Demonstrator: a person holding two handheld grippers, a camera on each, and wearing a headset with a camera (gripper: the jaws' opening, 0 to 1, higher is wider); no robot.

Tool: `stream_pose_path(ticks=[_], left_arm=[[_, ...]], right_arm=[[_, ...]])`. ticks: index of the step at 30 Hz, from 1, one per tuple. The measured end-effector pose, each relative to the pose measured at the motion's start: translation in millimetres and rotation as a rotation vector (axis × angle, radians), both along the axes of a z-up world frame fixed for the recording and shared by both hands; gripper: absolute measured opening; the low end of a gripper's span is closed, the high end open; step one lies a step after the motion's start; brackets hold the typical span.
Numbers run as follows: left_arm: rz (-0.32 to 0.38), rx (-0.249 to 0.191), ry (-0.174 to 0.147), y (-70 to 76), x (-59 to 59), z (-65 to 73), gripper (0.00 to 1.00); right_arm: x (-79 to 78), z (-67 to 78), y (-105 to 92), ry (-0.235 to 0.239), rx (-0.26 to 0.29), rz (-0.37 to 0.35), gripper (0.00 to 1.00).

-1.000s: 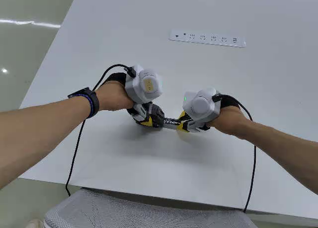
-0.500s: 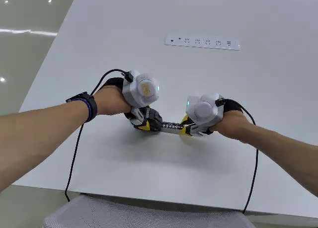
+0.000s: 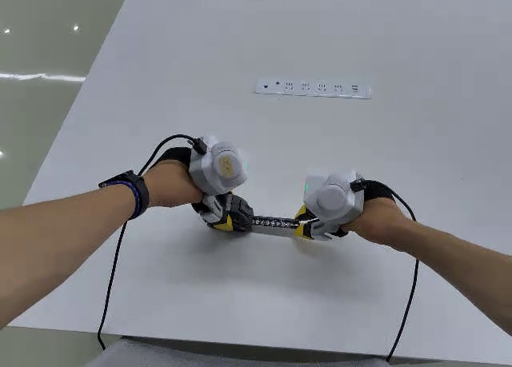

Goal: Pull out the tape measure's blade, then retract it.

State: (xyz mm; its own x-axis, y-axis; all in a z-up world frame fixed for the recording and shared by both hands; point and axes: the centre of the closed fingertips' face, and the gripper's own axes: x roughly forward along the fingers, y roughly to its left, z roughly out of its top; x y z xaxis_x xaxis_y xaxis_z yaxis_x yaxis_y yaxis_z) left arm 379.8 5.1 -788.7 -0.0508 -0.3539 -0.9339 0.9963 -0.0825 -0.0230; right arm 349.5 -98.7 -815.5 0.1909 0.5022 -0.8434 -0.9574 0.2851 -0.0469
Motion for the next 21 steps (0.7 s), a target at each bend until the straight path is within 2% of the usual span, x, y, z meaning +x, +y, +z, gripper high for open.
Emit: stream_pose_path(ticks=[21], left_arm=[[-0.005, 0.028, -0.005, -2.9, -1.7, -4.2, 0.35]], right_arm=[[-9.8, -3.3, -29.7, 0.010, 0.000, -0.028, 0.13]])
